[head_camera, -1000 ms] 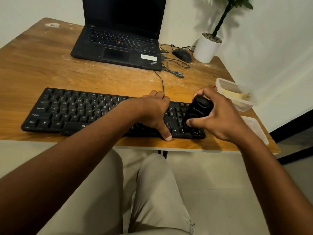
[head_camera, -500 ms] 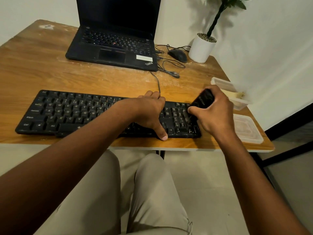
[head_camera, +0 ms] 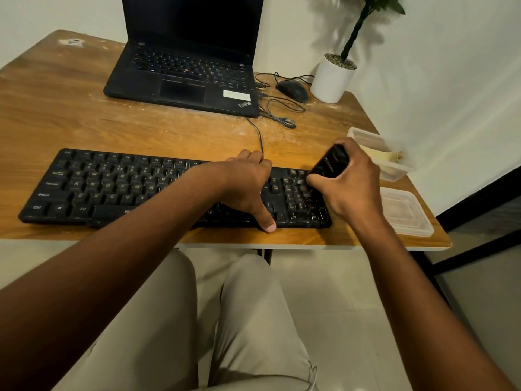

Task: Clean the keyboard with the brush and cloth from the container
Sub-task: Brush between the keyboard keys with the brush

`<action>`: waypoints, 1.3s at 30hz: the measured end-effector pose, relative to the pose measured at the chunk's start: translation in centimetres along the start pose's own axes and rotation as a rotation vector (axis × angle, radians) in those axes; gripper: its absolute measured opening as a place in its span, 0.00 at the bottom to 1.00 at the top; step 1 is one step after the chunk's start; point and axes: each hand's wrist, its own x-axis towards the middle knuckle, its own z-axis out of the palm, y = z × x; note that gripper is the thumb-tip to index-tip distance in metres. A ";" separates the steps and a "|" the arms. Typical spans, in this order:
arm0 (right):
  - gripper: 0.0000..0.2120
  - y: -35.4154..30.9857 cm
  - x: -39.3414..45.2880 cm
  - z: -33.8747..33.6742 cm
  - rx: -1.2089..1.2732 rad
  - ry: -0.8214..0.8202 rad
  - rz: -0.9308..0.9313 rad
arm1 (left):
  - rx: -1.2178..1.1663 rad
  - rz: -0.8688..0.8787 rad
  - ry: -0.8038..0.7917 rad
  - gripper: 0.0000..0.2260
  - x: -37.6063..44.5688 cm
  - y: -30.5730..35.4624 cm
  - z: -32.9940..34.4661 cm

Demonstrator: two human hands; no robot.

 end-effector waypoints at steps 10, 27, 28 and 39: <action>0.31 -0.8 0.9 -0.1 0.028 -0.126 -0.264 | -0.001 0.000 0.003 0.59 -0.1 0.0 -0.1; 0.28 -2.1 1.7 -1.3 0.049 -0.336 -0.409 | -0.026 -0.013 0.000 0.58 0.2 -0.2 0.1; 0.28 -2.2 1.8 -0.8 0.033 -0.350 -0.409 | -0.026 -0.015 0.001 0.58 0.2 -0.1 0.1; 0.28 -1.9 -1.1 -3.9 0.115 -0.552 -0.290 | -0.025 0.000 0.010 0.56 0.0 -0.3 0.2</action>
